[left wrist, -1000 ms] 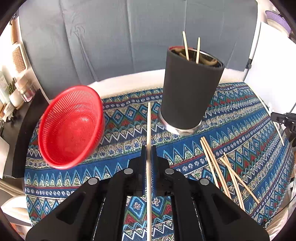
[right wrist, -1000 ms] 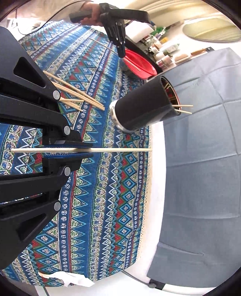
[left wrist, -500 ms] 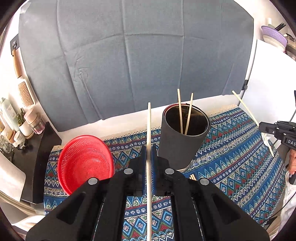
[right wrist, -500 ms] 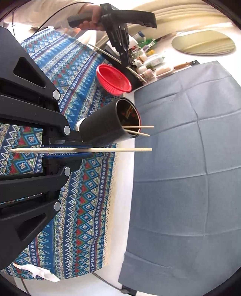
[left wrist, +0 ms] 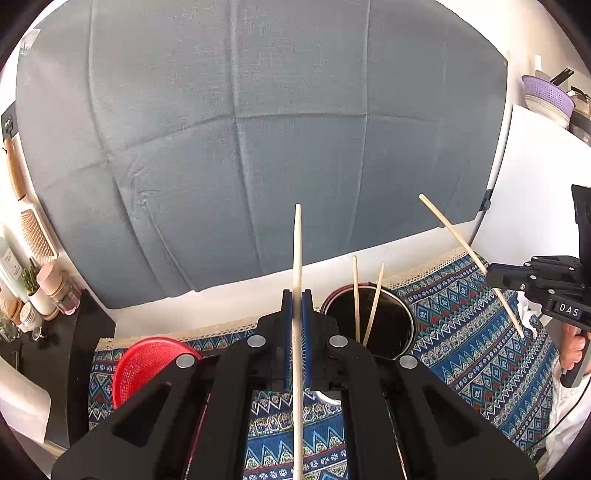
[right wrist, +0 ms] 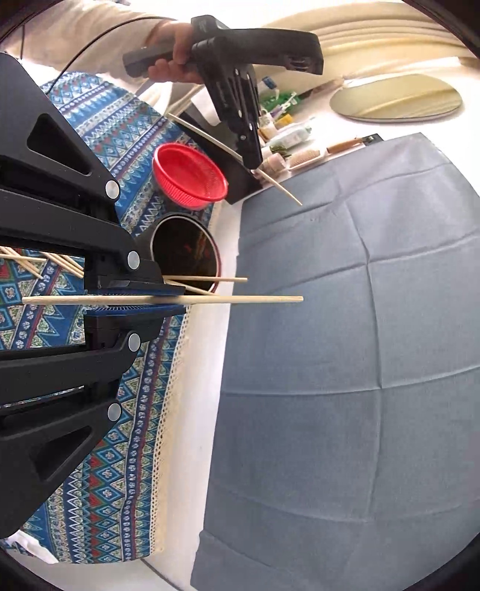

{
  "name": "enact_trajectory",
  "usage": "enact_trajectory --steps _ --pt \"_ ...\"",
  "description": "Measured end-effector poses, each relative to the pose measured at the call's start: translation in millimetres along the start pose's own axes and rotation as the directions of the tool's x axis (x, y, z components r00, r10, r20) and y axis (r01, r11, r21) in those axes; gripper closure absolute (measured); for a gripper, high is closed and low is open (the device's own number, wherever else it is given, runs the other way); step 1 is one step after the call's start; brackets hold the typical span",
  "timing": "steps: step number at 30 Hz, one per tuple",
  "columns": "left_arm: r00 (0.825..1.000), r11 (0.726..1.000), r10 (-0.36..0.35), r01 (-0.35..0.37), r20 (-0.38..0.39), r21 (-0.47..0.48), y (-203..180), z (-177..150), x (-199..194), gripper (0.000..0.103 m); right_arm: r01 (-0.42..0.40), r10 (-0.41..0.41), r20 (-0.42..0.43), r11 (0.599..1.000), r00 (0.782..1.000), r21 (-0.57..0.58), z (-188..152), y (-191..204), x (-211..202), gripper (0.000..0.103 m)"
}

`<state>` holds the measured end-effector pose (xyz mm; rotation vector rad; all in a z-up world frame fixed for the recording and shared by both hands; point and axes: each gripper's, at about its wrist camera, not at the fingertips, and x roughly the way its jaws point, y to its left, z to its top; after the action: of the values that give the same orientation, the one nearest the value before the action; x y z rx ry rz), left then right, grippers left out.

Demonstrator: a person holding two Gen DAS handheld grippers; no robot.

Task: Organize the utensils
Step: 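Raise both chopsticks above the black holder and open both tools to drop them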

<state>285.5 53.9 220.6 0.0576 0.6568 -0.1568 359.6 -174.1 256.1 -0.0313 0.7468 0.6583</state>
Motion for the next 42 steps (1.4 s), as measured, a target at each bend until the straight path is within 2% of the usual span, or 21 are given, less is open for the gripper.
enact_trajectory --steps 4,9,14,15,17,18,20,22,23,25,29,30,33,37,39,40,42 --pt "0.996 0.998 -0.020 0.024 0.083 -0.058 9.6 14.2 7.9 0.098 -0.033 0.033 0.023 0.999 0.999 0.011 16.8 -4.9 14.5 0.098" --pt "0.974 0.981 -0.096 0.127 0.205 -0.147 22.0 22.2 18.2 0.098 -0.089 0.081 0.104 0.993 0.991 0.077 21.3 -16.3 36.2 0.098" --pt "0.945 0.962 -0.149 0.207 0.293 -0.180 22.5 14.8 34.1 0.098 -0.204 0.173 0.222 0.971 0.960 0.123 17.5 -17.4 55.0 0.098" --pt "0.939 0.959 -0.156 0.218 0.305 -0.182 21.9 12.6 37.0 0.098 -0.226 0.189 0.250 0.966 0.949 0.128 16.7 -16.3 55.8 0.098" --pt "0.927 0.952 -0.161 0.237 0.338 -0.196 20.7 8.6 41.3 0.098 -0.295 0.236 0.335 0.946 0.912 0.137 12.5 -15.4 54.7 0.098" --pt "0.919 0.945 -0.171 0.255 0.356 -0.205 20.9 6.6 42.7 0.098 -0.322 0.248 0.382 0.936 0.890 0.143 9.5 -15.4 53.2 0.098" --pt "0.901 0.934 -0.185 0.286 0.393 -0.216 19.8 2.7 44.8 0.098 -0.381 0.272 0.483 0.914 0.832 0.143 2.1 -16.0 51.3 0.098" --pt "0.881 0.933 -0.179 0.292 0.437 -0.208 15.3 -3.4 44.2 0.098 -0.415 0.279 0.549 0.899 0.788 0.138 -5.0 -15.7 51.8 0.098" --pt "0.871 0.934 -0.174 0.294 0.460 -0.204 13.0 -6.9 43.9 0.098 -0.417 0.269 0.572 0.897 0.775 0.143 -8.4 -15.3 52.7 0.098" --pt "0.846 0.934 -0.160 0.296 0.508 -0.199 8.9 -14.7 43.0 0.098 -0.398 0.240 0.599 0.906 0.764 0.143 -13.2 -14.0 54.8 0.098" --pt "0.805 0.933 -0.130 0.297 0.580 -0.204 2.9 -31.6 46.3 0.098 -0.340 0.190 0.610 0.930 0.769 0.140 -20.6 -8.9 66.7 0.098" --pt "0.800 0.935 -0.124 0.292 0.588 -0.201 0.6 -35.6 48.1 0.098 -0.331 0.184 0.603 0.933 0.776 0.140 -21.5 -7.6 71.5 0.098" --pt "0.775 0.938 -0.129 0.298 0.618 -0.177 -5.9 -49.8 53.3 0.098 -0.305 0.155 0.612 0.941 0.775 0.148 -25.2 -5.8 83.7 0.098" --pt "0.767 0.946 -0.096 0.269 0.634 -0.182 -6.6 -62.0 56.9 0.098 -0.261 0.115 0.608 0.952 0.786 0.157 -31.4 -3.4 93.9 0.098" --pt "0.756 0.946 -0.086 0.265 0.649 -0.185 -5.0 -65.7 56.7 0.098 -0.243 0.104 0.597 0.957 0.795 0.158 -32.7 -3.0 98.5 0.098" --pt "0.746 0.947 -0.080 0.263 0.661 -0.183 -4.6 -67.4 56.0 0.098 -0.233 0.097 0.592 0.959 0.800 0.158 -33.1 -2.6 100.9 0.098" --pt "0.714 0.949 -0.067 0.262 0.697 -0.177 -3.5 -70.4 51.7 0.098 -0.231 0.090 0.588 0.958 0.804 0.170 -33.9 -3.3 105.5 0.098"
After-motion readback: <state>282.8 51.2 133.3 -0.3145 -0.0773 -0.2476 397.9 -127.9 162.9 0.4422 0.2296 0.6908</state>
